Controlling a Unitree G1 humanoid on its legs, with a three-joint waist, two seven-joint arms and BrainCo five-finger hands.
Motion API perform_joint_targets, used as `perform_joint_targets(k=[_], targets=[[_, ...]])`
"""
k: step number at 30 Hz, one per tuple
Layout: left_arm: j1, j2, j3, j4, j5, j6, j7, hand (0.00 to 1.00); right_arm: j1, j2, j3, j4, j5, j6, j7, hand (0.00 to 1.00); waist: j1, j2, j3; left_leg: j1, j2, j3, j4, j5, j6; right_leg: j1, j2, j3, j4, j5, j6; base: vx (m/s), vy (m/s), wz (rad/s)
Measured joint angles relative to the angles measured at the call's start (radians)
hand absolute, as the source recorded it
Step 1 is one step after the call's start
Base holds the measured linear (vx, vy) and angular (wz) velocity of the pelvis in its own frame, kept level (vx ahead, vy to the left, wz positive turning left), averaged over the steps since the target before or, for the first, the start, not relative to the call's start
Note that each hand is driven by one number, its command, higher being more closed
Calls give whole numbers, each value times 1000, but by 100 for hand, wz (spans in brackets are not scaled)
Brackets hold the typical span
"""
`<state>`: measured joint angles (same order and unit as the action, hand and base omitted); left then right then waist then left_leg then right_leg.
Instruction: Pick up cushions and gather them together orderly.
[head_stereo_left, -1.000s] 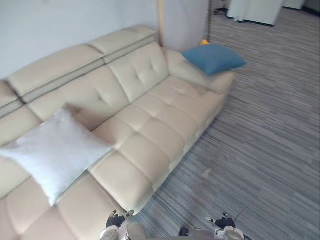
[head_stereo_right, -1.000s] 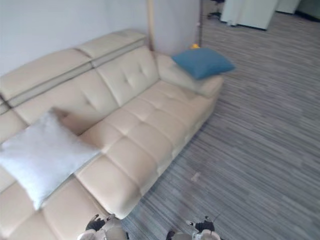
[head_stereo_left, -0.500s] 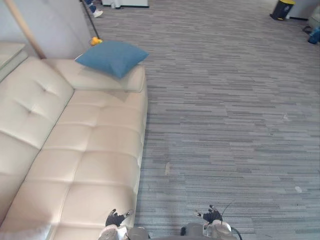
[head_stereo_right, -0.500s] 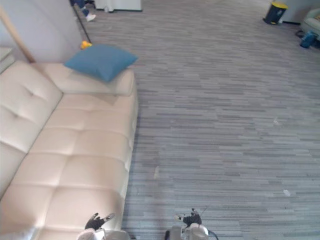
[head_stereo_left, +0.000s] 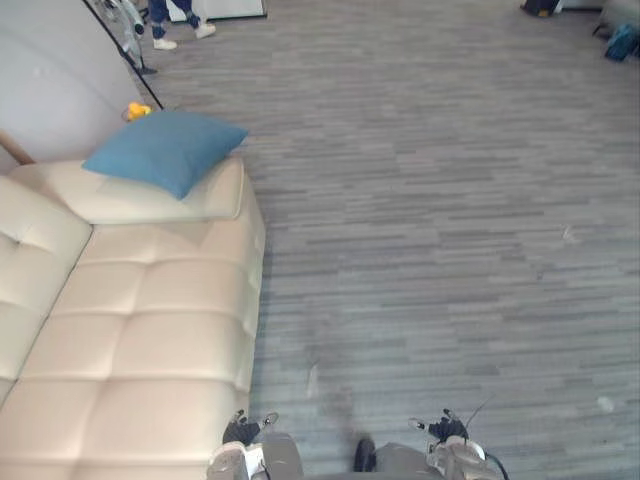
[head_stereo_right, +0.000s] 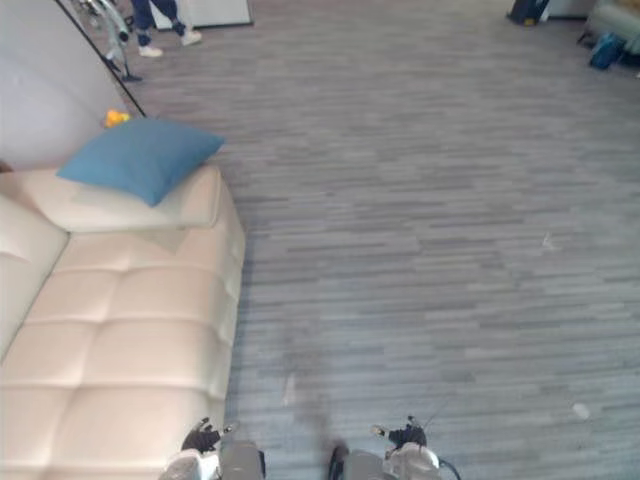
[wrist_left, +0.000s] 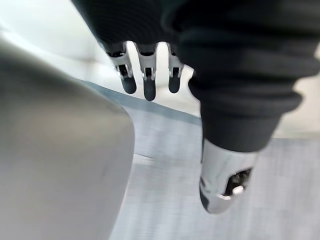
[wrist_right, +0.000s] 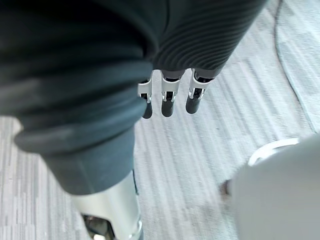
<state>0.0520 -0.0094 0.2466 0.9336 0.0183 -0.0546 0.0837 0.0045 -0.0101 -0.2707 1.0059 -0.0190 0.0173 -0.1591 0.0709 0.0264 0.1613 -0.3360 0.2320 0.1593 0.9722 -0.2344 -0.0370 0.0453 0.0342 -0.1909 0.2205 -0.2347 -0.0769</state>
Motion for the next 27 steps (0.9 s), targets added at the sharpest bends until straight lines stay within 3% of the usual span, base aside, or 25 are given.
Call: perform_joint_targets(k=[2,3,4,5,6,8,10,11,12,14,16,18,19,20,22,23,24,25,26,27], targets=[[-1,-5,2,-9,5,-5,0,0,-7,7,-1,-3,0,1,0,0,10,1,1,-25,-43,100,-326,5,-4,71,-6,1,-65,0,14,495,17,-1],[-2,-4,1,-9,8,-6,0,0,-7,8,-2,-3,-1,1,-1,0,17,-2,0,-21,-75,121,-456,37,2,90,-15,1,-84,-4,21,513,77,-8],[-3,-7,0,-9,8,-7,1,0,-8,8,-2,-3,-1,1,-2,0,30,-1,-1,-3,-116,149,-644,113,7,121,-22,11,-111,-13,37,424,87,-17],[-3,-10,0,-7,6,-7,0,0,-10,6,-2,-1,-1,1,-3,0,41,3,-2,5,-128,156,-718,166,18,141,-21,22,-127,-20,49,677,172,-45],[-8,-10,0,-4,2,-8,0,0,-23,9,-1,17,-2,1,-3,0,57,-7,-2,36,-148,165,-738,269,77,180,-37,57,-148,-28,62,585,162,-37],[-13,8,2,3,10,-6,-2,0,-39,34,1,28,-6,1,1,0,56,-42,-14,50,-176,185,-703,190,110,173,-82,101,-109,-9,90,630,204,-28],[-13,14,0,11,9,-6,-2,0,-34,37,-1,36,-21,0,6,0,58,-45,-16,78,-178,191,-641,114,105,126,-99,142,89,-21,114,548,196,-10],[-16,18,-5,21,7,-6,-1,0,-26,39,0,35,-24,0,11,0,54,-53,-9,132,-191,192,-634,73,104,43,-118,153,337,-2,171,530,167,11],[-21,32,-24,34,8,-2,-2,0,-13,40,3,32,-28,0,15,0,44,-59,-8,197,-211,183,-637,40,101,-51,-148,153,599,47,254,632,171,17],[-23,36,-33,52,8,5,-2,0,-5,31,11,5,-34,-5,23,0,34,-56,-6,285,-227,158,-651,16,97,-143,-171,137,791,34,231,507,95,31],[-26,32,-45,59,8,12,-1,0,6,27,10,-22,-41,-16,26,0,18,-42,-2,383,-226,117,-702,14,100,-241,-190,71,763,-11,178,476,6,58],[-31,31,-48,61,8,16,-2,0,7,28,7,-37,-41,-19,26,0,11,-45,0,446,-219,71,-754,11,95,-288,-191,45,604,-27,155,410,-81,79],[-34,24,-47,60,8,16,-1,0,9,26,2,-40,-41,-19,26,0,2,-43,0,462,-208,32,-762,-13,74,-312,-181,58,452,-17,153,359,-165,95],[-36,23,-47,60,8,15,-1,0,7,26,-1,-39,-41,-20,25,0,-6,-44,-1,468,-203,11,-760,-42,51,-320,-165,92,352,8,151,422,-231,102],[-28,29,-31,59,10,15,0,0,13,29,0,-27,-41,-19,25,0,-9,-66,-10,487,-216,-35,-740,-91,22,-322,-159,182,187,123,131,339,-232,75],[-26,16,-23,69,11,16,1,0,14,19,-1,-17,-39,-18,27,0,-10,-56,-20,506,-202,-70,-715,-124,5,-322,-150,182,228,133,143,446,-298,58],[-14,-5,-19,72,11,13,1,0,13,-2,0,-6,-40,-16,27,0,-6,-20,-41,507,-175,-88,-697,-124,2,-312,-138,149,244,91,125,538,-339,59],[-11,-15,-8,70,11,11,1,0,10,-10,0,-5,-39,-12,27,0,-8,-9,-44,486,-162,-96,-655,-124,2,-304,-138,127,249,68,121,440,-248,70],[-14,-24,9,70,11,12,1,0,12,-19,0,-7,-38,-11,26,0,-19,10,-49,404,-134,-114,-500,-123,0,-288,-135,85,244,44,111,418,-265,86],[-24,-40,28,68,10,15,1,0,13,-31,0,-10,-34,-12,25,0,-21,32,-44,303,-93,-106,-296,-87,-27,-254,-120,44,228,26,94,397,-269,79]])
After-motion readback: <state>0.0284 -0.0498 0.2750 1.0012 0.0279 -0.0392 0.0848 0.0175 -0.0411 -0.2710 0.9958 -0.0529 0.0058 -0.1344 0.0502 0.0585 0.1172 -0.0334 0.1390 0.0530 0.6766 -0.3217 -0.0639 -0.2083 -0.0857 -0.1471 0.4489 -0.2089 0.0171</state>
